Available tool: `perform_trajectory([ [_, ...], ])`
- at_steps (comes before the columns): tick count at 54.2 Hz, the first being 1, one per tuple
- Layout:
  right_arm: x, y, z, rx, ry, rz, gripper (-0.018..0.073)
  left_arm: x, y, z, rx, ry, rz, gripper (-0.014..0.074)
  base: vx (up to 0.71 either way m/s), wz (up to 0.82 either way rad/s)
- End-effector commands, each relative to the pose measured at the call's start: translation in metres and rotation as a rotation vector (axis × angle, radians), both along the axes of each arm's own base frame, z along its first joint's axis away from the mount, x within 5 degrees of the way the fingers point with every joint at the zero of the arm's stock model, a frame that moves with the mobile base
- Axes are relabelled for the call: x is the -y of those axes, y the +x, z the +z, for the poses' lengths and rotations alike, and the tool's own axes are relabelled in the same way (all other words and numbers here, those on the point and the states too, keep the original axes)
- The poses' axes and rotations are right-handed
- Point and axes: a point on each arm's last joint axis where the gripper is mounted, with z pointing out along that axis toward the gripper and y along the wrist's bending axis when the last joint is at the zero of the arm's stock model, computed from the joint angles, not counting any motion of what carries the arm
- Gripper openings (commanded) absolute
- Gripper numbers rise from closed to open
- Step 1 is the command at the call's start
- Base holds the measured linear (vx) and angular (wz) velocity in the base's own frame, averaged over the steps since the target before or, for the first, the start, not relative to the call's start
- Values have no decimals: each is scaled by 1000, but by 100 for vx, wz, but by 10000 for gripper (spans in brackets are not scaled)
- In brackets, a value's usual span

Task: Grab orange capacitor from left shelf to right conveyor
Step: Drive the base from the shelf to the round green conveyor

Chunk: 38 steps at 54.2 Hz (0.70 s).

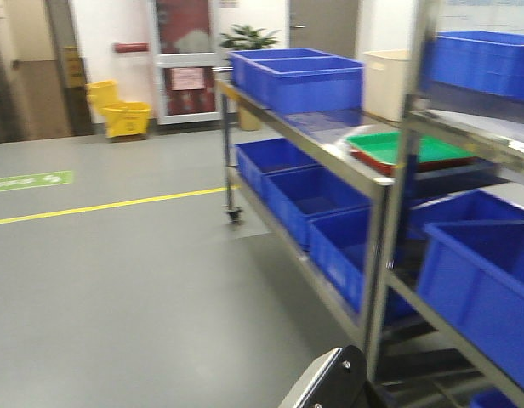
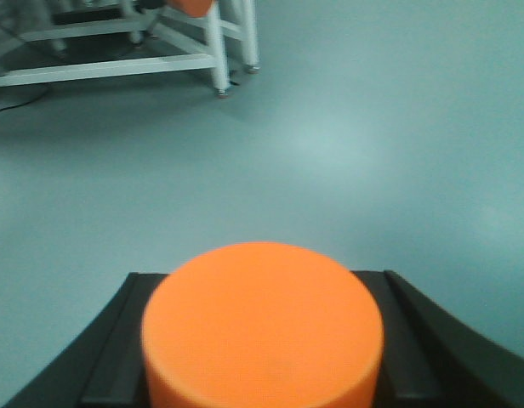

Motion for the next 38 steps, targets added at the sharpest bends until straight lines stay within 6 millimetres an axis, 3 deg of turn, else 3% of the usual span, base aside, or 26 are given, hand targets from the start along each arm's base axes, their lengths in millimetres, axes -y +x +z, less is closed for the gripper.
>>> perform_trajectory([
  [1, -4, 0, 18, 16, 85, 4, 345, 0, 1, -3, 63, -4, -2, -6, -3, 66],
  [38, -4, 0, 18, 16, 85, 4, 345, 0, 1, -3, 62, -3, -2, -6, 5, 56],
])
